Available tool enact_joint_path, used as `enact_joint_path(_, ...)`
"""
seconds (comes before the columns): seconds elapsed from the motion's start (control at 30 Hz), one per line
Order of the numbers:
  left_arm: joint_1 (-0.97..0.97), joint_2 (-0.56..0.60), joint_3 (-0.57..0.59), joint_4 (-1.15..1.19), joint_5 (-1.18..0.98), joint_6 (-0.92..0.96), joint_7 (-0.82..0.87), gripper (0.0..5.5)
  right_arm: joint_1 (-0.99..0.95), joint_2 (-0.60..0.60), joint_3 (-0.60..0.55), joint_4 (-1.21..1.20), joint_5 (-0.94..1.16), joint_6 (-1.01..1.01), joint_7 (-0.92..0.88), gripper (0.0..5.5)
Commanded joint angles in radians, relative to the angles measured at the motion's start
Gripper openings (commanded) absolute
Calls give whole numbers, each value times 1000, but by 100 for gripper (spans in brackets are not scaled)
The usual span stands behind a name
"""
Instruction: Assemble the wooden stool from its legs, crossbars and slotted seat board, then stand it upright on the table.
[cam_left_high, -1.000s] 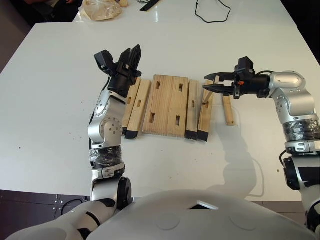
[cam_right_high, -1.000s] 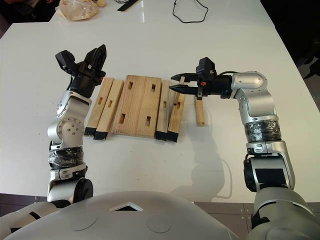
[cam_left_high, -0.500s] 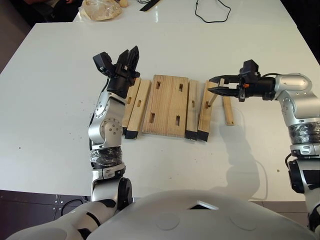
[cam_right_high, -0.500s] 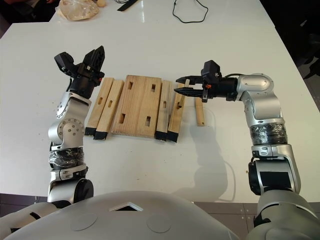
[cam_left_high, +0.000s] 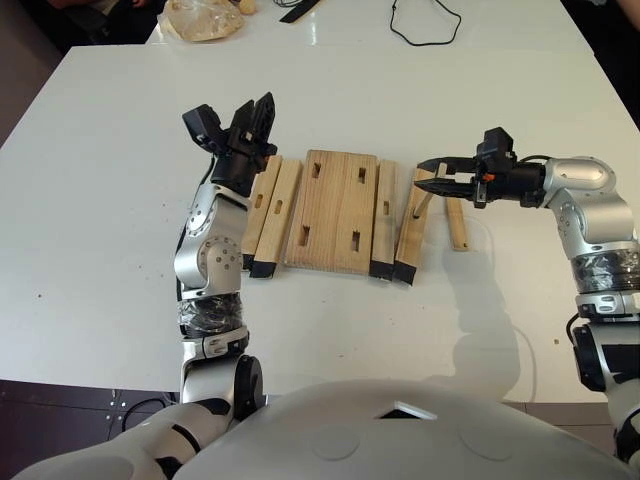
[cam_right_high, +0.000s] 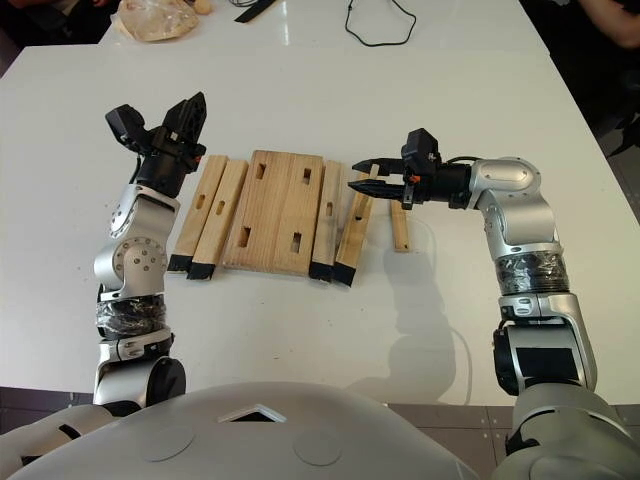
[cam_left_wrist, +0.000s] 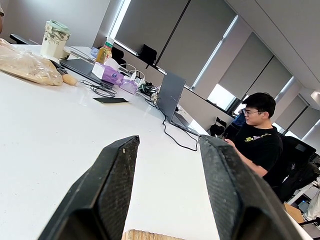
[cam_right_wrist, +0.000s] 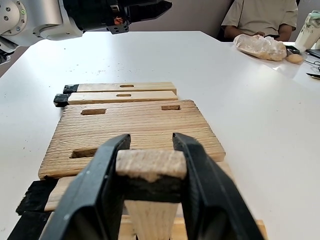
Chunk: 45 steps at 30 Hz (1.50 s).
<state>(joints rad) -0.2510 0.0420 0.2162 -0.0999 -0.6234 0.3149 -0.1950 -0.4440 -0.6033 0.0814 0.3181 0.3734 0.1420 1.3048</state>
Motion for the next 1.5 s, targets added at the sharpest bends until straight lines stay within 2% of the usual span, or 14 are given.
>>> enact_joint_path(0.03,3,9,-5,9,12,13,-4,221,27,20,54,132,-83,-18,-9,134)
enact_joint_path(0.27,19,7,-8,6,13,14,-2,221,45,25,80,235,-113,-74,-26,134)
enact_joint_path(0.7,13,12,-5,24,13,12,-1,221,10,43,72,282,-115,-125,-71,134)
enact_joint_path(0.73,8,9,5,29,0,14,-1,221,4,40,58,269,-100,-121,-75,170)
enact_joint_path(0.97,-3,-13,67,58,-42,-3,16,221,18,-14,-29,54,-34,-35,-67,277)
enact_joint_path(1.1,-7,-22,63,64,-39,-8,8,221,51,-85,-77,-84,5,46,-54,281)
enact_joint_path(1.17,-11,-30,83,69,-62,-8,12,221,8,-91,-125,-155,73,120,-65,281)
enact_joint_path(1.3,-43,-41,134,104,-103,-18,31,221,-93,-15,-159,-295,223,272,-134,281)
enact_joint_path(1.5,-67,-50,111,131,-85,-18,24,221,-54,118,-103,-278,137,241,-321,281)
